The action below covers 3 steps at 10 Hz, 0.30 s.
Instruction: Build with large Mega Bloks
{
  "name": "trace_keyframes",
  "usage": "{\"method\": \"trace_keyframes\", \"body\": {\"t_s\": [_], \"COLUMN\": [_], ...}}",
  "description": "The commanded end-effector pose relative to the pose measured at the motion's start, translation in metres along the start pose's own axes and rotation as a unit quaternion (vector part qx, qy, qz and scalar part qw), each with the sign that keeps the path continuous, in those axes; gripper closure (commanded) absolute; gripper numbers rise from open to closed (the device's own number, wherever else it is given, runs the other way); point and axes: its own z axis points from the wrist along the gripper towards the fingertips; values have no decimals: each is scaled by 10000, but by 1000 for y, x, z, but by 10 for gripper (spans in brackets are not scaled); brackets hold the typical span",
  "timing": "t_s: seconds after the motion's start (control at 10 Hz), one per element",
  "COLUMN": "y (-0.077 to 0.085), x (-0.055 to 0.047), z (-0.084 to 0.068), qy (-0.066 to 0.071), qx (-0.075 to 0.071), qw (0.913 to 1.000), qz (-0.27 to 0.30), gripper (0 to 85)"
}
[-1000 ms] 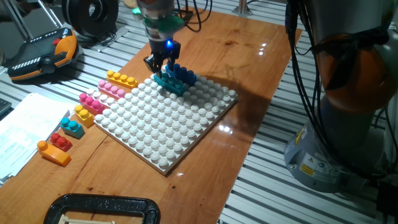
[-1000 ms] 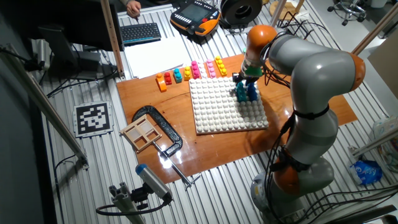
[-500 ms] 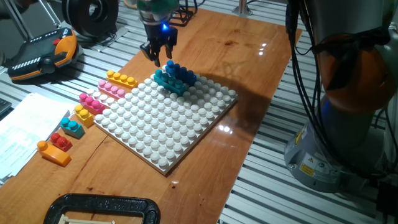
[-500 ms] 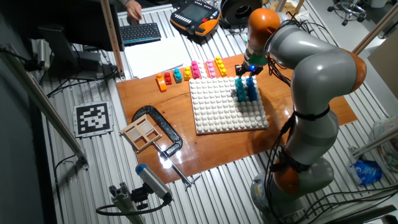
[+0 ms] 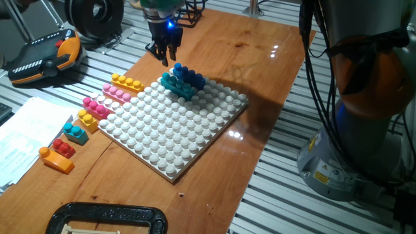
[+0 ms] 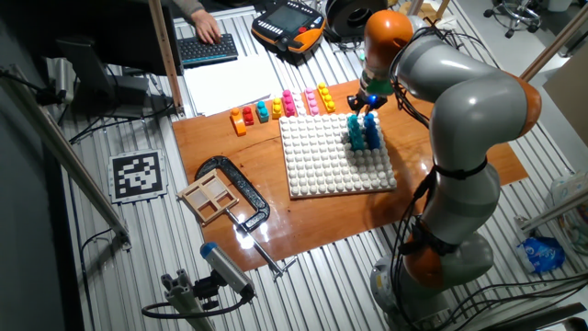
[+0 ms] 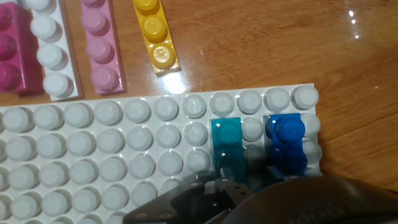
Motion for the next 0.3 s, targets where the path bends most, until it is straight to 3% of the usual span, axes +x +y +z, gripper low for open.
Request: {"method": "trace_keyframes", "body": {"t_s": [0.0, 0.2], "y": [-1, -2], "x": [-1, -1], "z": [0, -1], "qy": [-1, -37], "qx": [8, 54], "qw": [10000, 9999], "qz": [-22, -90], "gripper": [510, 510]}}
